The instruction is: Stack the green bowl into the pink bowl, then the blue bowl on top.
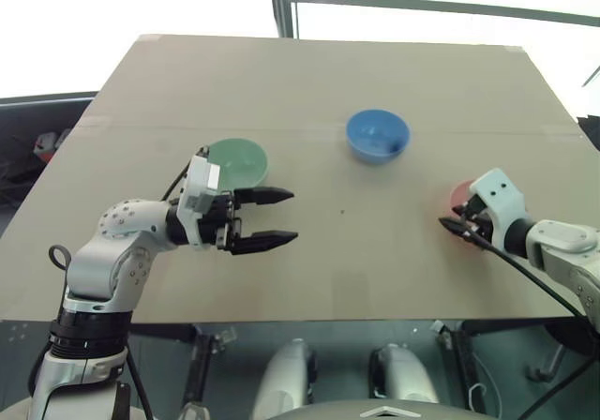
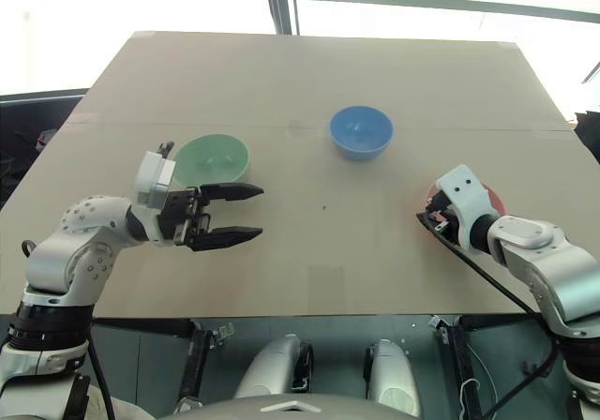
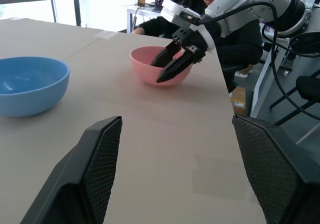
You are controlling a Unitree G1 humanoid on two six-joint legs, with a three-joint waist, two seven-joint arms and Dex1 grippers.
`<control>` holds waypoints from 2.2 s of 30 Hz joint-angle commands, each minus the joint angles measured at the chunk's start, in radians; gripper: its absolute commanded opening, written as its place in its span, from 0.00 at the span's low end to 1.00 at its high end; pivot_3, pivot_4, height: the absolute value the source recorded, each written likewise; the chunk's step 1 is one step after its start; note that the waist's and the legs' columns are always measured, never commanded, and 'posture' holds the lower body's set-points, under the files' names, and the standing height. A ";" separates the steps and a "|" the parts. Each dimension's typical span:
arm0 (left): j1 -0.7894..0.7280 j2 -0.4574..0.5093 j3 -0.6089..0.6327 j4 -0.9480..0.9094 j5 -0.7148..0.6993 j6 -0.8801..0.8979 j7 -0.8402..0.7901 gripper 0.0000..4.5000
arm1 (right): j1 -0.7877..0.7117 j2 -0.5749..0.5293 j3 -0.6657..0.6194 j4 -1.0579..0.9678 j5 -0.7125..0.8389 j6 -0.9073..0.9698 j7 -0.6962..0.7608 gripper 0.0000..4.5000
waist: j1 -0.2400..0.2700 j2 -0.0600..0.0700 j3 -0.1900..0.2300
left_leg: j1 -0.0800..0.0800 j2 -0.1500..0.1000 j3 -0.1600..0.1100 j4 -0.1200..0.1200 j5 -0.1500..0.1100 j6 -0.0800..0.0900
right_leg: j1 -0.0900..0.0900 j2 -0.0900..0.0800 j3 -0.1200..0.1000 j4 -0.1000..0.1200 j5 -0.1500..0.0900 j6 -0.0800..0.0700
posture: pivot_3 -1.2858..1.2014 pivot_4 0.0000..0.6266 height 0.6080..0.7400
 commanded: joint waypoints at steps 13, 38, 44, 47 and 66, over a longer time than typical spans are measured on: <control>0.086 0.003 0.068 0.021 0.033 -0.076 0.071 0.83 | -0.133 0.101 0.239 -0.097 -0.092 -0.232 0.124 0.02 | -0.003 0.000 0.000 | 0.000 0.000 0.000 0.000 0.000 0.000 | 0.000 0.000 0.000 0.000 0.000 0.000 | 0.52 0.24 1.00; -0.041 0.066 -0.048 -0.016 0.535 0.034 0.640 0.83 | -0.165 0.218 0.111 -0.041 0.001 -0.350 0.267 0.72 | -0.001 -0.001 0.000 | 0.000 0.000 -0.001 0.000 0.000 0.000 | 0.000 0.000 -0.002 0.001 0.000 0.000 | 0.52 0.24 1.00; -0.110 0.176 -0.236 -0.016 0.635 0.106 0.497 0.83 | -0.185 0.231 0.064 -0.037 0.019 -0.360 0.246 0.72 | -0.001 0.000 0.001 | 0.000 -0.005 0.000 -0.002 0.000 0.000 | -0.001 0.000 -0.001 0.001 0.000 0.000 | 0.52 0.24 1.00; -0.104 0.171 -0.208 -0.047 0.580 0.121 0.451 0.83 | -0.182 0.227 0.039 -0.041 0.029 -0.373 0.248 0.72 | -0.001 0.000 0.001 | -0.002 -0.004 0.000 -0.002 0.000 0.000 | -0.002 0.000 -0.001 0.001 0.000 0.000 | 0.52 0.24 1.00; -0.119 0.231 -0.114 -0.067 0.500 0.125 0.363 0.83 | -0.157 0.208 0.011 -0.021 0.038 -0.431 0.269 0.72 | 0.002 -0.001 0.002 | -0.001 -0.001 0.000 -0.001 0.000 0.000 | -0.002 0.000 0.000 0.000 0.000 0.000 | 0.52 0.24 1.00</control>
